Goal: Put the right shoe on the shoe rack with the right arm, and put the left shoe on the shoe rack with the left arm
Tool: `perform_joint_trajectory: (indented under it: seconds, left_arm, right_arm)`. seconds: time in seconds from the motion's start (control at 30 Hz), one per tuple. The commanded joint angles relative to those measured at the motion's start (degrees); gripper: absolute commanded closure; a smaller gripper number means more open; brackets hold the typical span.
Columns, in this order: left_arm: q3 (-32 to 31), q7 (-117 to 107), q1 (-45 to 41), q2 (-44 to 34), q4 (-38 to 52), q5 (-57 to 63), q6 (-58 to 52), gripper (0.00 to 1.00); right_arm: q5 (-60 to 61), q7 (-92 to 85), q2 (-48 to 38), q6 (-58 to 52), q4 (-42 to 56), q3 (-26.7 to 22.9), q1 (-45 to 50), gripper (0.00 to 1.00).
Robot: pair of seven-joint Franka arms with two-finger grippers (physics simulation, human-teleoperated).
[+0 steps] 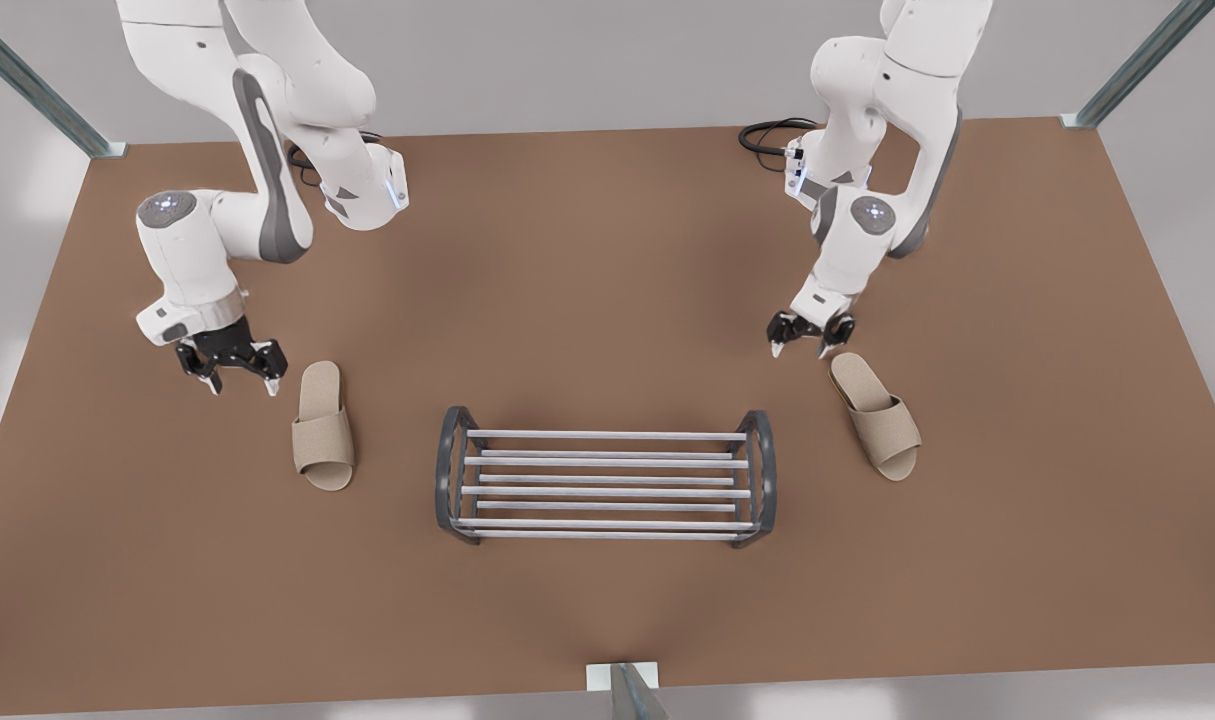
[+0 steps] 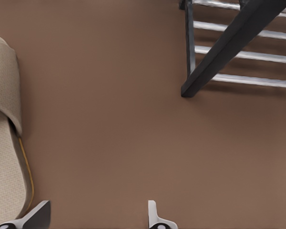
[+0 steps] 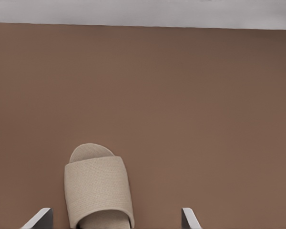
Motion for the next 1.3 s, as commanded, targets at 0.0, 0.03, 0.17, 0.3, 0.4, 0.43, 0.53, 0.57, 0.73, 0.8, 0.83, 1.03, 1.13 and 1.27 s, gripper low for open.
perform_joint_trajectory:
  seconds: [0.0, 0.03, 0.17, 0.3, 0.4, 0.43, 0.53, 0.57, 0.73, 0.8, 0.83, 1.03, 1.13, 1.27]
  left_arm:
    - [0.0, -8.4, 6.0, 0.2, -1.4, -3.2, 19.3, 0.01]
    - [0.1, -8.2, 6.2, 0.0, -2.8, -3.3, 19.3, 0.01]
    - [0.1, 0.7, 10.7, 1.5, -5.5, -3.3, 19.3, 0.01]
    - [0.1, 0.7, 11.2, 3.7, -5.7, -3.4, 19.3, 0.01]
    - [0.2, 0.9, 10.6, 4.3, -5.7, -3.4, 19.5, 0.01]
    - [0.2, 0.9, 11.1, 4.4, -5.7, -3.5, 19.5, 0.01]
    - [0.5, 1.1, 12.3, 6.1, -5.6, -3.5, 19.5, 0.01]
    - [0.6, 1.1, 12.7, 6.6, -5.4, -3.5, 19.5, 0.01]
    - [2.4, 1.1, 12.7, 9.4, -3.6, -3.6, 19.5, 0.01]
    - [3.4, 1.1, 12.2, 10.8, -2.4, -3.6, 19.5, 0.01]
    - [3.7, 1.1, 12.1, 10.9, -2.1, -3.6, 19.5, 0.01]
    - [5.7, 1.4, 11.5, 14.8, 2.0, -3.4, 19.6, 0.01]
    - [7.4, 3.5, 11.3, 15.5, 2.5, -3.4, 19.6, 0.01]
    - [7.5, 3.5, 11.3, 16.4, 3.9, -3.4, 19.6, 0.01]
  right_arm:
    - [0.0, 0.3, 6.4, 25.4, -0.2, 0.0, 0.6, 0.00]
    - [0.0, 2.8, 10.1, 29.9, -0.3, 1.2, 0.7, 0.00]
    - [0.1, 6.6, 12.5, 30.0, -0.7, 3.8, 0.3, 0.00]
    - [0.1, 7.2, 10.2, 29.8, -4.7, 4.7, -0.2, 0.00]
    - [0.0, 6.5, 8.9, 29.9, -8.1, 4.8, -2.7, 0.00]
    - [-0.1, 2.8, 8.6, 29.9, -9.8, 4.9, -3.9, 0.00]
    - [-0.2, -2.8, 8.7, 29.9, -11.5, 5.0, -7.1, 0.00]
    - [-0.2, -3.0, 9.3, 30.0, -11.7, 5.5, -7.1, 0.00]
    - [-0.2, -6.9, 12.3, 30.1, -11.7, 5.5, -9.7, 0.00]
    - [-0.2, -7.0, 14.2, 31.2, -11.6, 5.5, -9.8, 0.00]
    - [-0.3, -7.3, 14.8, 31.2, -11.5, 5.5, -9.7, 0.00]
    - [-0.9, -7.4, 20.3, 31.2, -7.8, 5.6, -9.7, 0.00]
    - [-1.8, -7.4, 22.8, 31.2, -5.1, 5.6, -9.6, 0.00]
    - [-3.5, -7.7, 24.7, 31.2, -3.9, 5.5, -10.3, 0.00]
